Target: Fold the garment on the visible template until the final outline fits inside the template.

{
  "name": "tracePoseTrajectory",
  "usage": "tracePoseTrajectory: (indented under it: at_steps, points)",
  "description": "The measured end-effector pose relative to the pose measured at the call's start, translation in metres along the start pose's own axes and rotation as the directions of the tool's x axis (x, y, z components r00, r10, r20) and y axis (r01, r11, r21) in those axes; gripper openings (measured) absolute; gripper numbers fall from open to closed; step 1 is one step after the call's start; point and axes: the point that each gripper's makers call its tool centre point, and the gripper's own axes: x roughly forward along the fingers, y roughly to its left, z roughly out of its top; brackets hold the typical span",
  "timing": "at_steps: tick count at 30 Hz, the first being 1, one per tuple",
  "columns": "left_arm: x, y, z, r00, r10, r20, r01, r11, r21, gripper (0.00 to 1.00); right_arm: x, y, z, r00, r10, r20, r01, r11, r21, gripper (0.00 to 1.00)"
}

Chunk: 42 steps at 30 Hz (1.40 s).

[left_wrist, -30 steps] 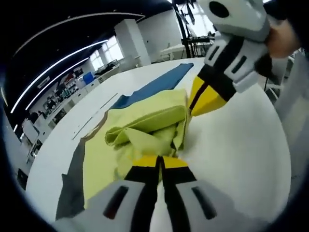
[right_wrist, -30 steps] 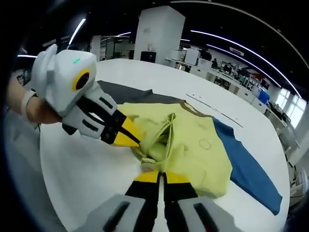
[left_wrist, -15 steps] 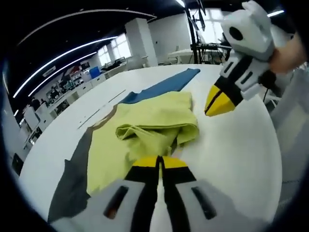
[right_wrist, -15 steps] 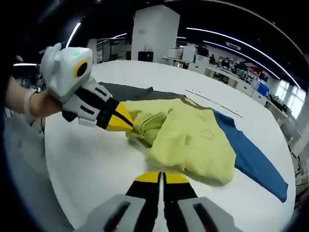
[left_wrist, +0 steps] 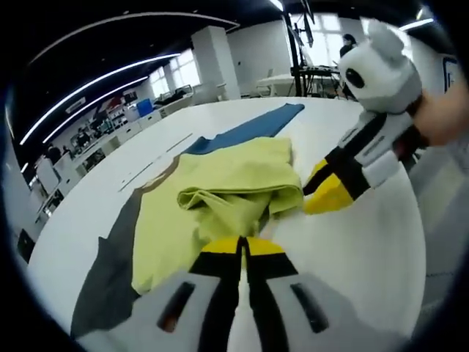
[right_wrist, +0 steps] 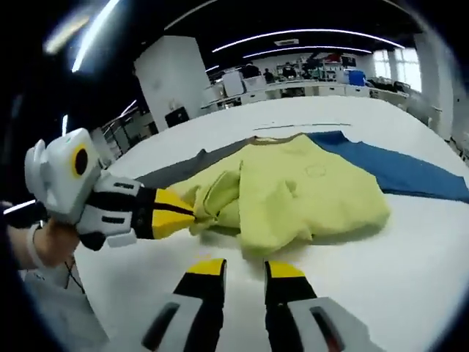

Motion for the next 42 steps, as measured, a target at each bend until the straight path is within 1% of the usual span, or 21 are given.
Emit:
tracePoseTrajectory:
  at_steps: [1, 3, 5, 7, 9, 12, 14, 15, 19, 26, 28, 30, 35, 40, 42]
  points:
    - [0.000, 0.000, 0.000, 1.000, 0.000, 0.000, 0.000, 1.000, 0.000, 0.00, 0.001, -0.002, -0.001, 1.000, -0.017, 0.002, 0.017, 1.000, 0.019, 0.17]
    - [0.000, 0.000, -0.001, 1.000, -0.002, -0.001, 0.002, 1.000, 0.004, 0.00, 0.003, -0.001, 0.001, 1.000, -0.021, 0.015, 0.021, 1.000, 0.009, 0.17]
    - [-0.001, 0.001, -0.001, 1.000, -0.003, -0.002, 0.003, 1.000, 0.007, 0.00, 0.004, 0.000, 0.002, 0.999, -0.027, 0.020, 0.027, 0.999, 0.033, 0.16]
    - [-0.001, 0.002, -0.002, 1.000, -0.003, -0.003, 0.003, 1.000, 0.006, 0.00, 0.004, -0.002, 0.004, 0.999, -0.039, 0.032, 0.038, 0.999, 0.035, 0.14]
    - [-0.002, 0.002, -0.002, 1.000, -0.002, -0.003, 0.002, 1.000, 0.004, 0.00, 0.004, -0.005, 0.003, 0.998, -0.054, 0.028, 0.054, 0.998, 0.025, 0.12]
    - [-0.003, 0.002, -0.002, 1.000, -0.001, -0.003, 0.001, 1.000, 0.001, 0.00, 0.003, -0.007, 0.004, 0.998, -0.058, 0.032, 0.057, 0.998, 0.027, 0.08]
    - [-0.003, 0.002, -0.002, 1.000, -0.001, -0.003, 0.001, 1.000, 0.002, 0.00, 0.001, -0.008, 0.004, 0.998, -0.061, 0.032, 0.061, 0.998, 0.020, 0.01]
    - [-0.004, 0.001, -0.002, 1.000, -0.002, -0.003, 0.003, 1.000, 0.003, 0.00, 0.000, -0.009, 0.004, 0.997, -0.064, 0.031, 0.063, 0.998, 0.019, 0.00]
    - [-0.005, 0.001, -0.003, 1.000, -0.004, -0.003, 0.004, 1.000, -0.001, 0.00, -0.005, -0.014, 0.003, 0.997, -0.071, 0.017, 0.071, 0.997, -0.013, 0.00]
    - [-0.016, 0.003, -0.007, 1.000, 0.003, -0.001, -0.003, 1.000, -0.019, 0.00, -0.019, -0.024, 0.007, 0.997, -0.077, 0.013, 0.078, 0.994, -0.072, 0.00]
    - [-0.020, 0.004, -0.008, 1.000, 0.008, -0.001, -0.008, 1.000, -0.020, 0.00, -0.024, -0.027, 0.007, 0.997, -0.075, 0.009, 0.076, 0.992, -0.102, 0.00]
    - [-0.024, 0.004, -0.010, 1.000, 0.010, -0.002, -0.010, 1.000, -0.021, 0.00, -0.029, -0.030, 0.007, 0.997, -0.076, 0.006, 0.076, 0.991, -0.111, 0.00]
    - [-0.035, 0.007, -0.017, 1.000, 0.020, -0.009, -0.021, 0.999, -0.030, 0.00, -0.041, -0.041, 0.005, 0.996, -0.085, -0.001, 0.084, 0.986, -0.144, 0.00]
    - [-0.047, 0.005, -0.025, 1.000, 0.022, -0.019, -0.023, 0.999, -0.033, 0.00, -0.051, -0.050, 0.001, 0.995, -0.093, -0.020, 0.088, 0.981, -0.172, 0.00]
    - [-0.052, 0.005, -0.028, 0.999, 0.024, -0.024, -0.025, 0.999, -0.031, 0.00, -0.057, -0.054, 0.000, 0.994, -0.102, -0.029, 0.094, 0.973, -0.209, 0.00]
